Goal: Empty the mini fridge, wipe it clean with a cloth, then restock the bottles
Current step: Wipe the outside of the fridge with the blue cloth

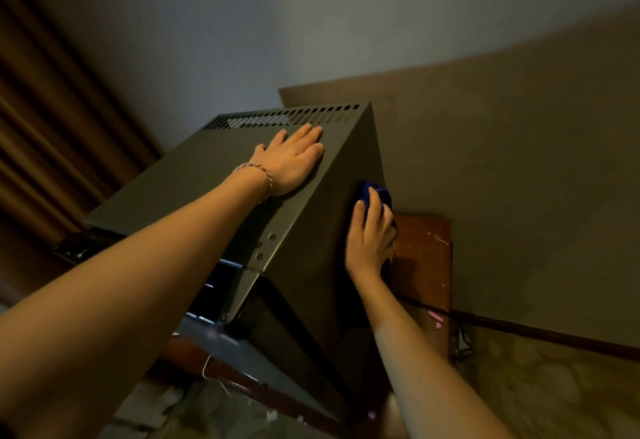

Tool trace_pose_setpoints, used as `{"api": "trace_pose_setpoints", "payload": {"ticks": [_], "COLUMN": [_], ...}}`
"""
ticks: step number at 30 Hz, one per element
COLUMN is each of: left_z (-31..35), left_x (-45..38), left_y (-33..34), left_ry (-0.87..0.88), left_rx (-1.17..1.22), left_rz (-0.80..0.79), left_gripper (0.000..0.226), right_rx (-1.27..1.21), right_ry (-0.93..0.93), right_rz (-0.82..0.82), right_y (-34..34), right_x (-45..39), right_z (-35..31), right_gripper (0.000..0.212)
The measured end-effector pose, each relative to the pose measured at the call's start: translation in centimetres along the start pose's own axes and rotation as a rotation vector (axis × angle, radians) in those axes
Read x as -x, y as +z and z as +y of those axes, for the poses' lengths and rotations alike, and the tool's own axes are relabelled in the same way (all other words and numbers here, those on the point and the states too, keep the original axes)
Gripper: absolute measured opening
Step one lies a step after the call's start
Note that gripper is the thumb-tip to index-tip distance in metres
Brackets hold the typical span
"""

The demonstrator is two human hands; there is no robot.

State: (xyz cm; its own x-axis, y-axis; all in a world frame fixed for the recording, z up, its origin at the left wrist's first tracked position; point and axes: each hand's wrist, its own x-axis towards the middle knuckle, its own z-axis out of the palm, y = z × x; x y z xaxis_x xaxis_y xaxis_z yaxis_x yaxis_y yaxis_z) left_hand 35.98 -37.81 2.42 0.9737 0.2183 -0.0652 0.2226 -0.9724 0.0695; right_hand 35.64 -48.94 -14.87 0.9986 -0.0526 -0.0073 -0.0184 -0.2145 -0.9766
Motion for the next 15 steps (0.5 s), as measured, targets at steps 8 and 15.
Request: {"api": "trace_pose_setpoints", "payload": {"ticks": [8,15], "left_z": [0.1,0.0], "left_x": [0.4,0.2], "left_y": [-0.2,-0.3], "left_ry": [0.002,0.022], "left_rx": [0.003,-0.013], "left_rz": [-0.013,-0.024], "left_gripper": [0.053,0.054], "right_rx": [-0.076,-0.058], "right_ry": [-0.318,-0.472], "right_rz": [0.056,0.112], "right_y": [-0.2,-0.5], "right_x": [12.5,12.1], "right_z": [-0.9,-3.0], "right_gripper": [0.060,0.055]}}
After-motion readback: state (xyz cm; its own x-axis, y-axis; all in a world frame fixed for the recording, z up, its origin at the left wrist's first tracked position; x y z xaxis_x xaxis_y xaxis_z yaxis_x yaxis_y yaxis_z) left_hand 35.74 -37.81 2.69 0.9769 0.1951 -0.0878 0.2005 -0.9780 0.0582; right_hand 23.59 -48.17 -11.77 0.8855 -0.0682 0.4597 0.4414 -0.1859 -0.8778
